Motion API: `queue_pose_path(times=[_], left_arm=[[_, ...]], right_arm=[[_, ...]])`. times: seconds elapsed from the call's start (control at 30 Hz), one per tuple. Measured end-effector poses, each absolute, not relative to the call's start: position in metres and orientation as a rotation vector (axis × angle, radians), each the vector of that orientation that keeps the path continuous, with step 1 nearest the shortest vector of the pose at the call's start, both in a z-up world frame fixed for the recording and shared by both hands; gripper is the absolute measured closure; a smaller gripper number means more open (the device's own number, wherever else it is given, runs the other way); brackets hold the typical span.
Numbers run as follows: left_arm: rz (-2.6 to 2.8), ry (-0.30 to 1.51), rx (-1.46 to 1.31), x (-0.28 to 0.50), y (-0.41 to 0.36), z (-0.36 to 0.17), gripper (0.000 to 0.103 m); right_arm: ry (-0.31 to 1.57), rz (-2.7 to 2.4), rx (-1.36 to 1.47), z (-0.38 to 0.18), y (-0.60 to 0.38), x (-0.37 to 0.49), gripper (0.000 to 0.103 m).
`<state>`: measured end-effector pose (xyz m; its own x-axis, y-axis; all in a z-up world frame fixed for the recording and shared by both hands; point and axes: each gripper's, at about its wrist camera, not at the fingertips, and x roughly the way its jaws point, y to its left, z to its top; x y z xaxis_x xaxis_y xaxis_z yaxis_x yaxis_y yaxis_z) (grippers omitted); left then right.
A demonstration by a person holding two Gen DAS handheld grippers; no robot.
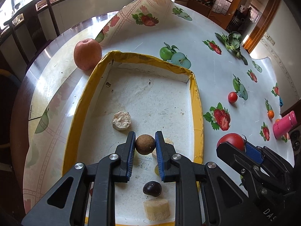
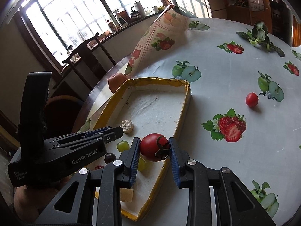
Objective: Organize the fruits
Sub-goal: 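Carry the kiwi and cherry tomato over the yellow tray with both tools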
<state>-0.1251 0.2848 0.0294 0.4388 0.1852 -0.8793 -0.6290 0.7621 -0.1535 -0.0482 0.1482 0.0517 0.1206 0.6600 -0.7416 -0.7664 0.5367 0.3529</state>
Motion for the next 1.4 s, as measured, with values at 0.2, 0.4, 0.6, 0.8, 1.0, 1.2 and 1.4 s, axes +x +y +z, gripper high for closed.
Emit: queue_pose_path(times=[0.2, 0.4, 0.6, 0.8, 1.0, 1.2, 1.4], left_arm=[[0.543, 1.006, -0.521, -0.122, 0.296, 0.022, 0.085], [0.55, 1.013, -0.523, -0.113, 0.309, 0.015, 0.085], [0.57, 1.014, -0.525, -0.091, 0.334, 0.011, 0.085], [0.589, 1.037, -0.558, -0.071, 0.361, -0.002, 0.085], [0.592, 1.077, -0.542, -0.063, 0.365, -0.015, 0.085], [0.6, 1.11, -0.496, -0.059, 0.359, -0.024, 0.085], [0.619, 1.126, -0.513, -0.06, 0.359, -0.022, 0.075]], right_arm=[[1.01, 1.053, -0.137, 0.048, 0.165, -0.045, 0.073], [1.02, 1.055, -0.154, 0.042, 0.183, -0.038, 0.073], [1.021, 1.038, -0.172, 0.033, 0.207, -0.024, 0.073], [1.025, 1.031, -0.216, 0.023, 0.236, -0.015, 0.073], [1.055, 1.042, -0.278, 0.005, 0.249, -0.02, 0.073], [1.069, 1.045, -0.349, -0.01, 0.256, -0.026, 0.073], [1.067, 1.045, -0.399, -0.008, 0.257, -0.029, 0.062]])
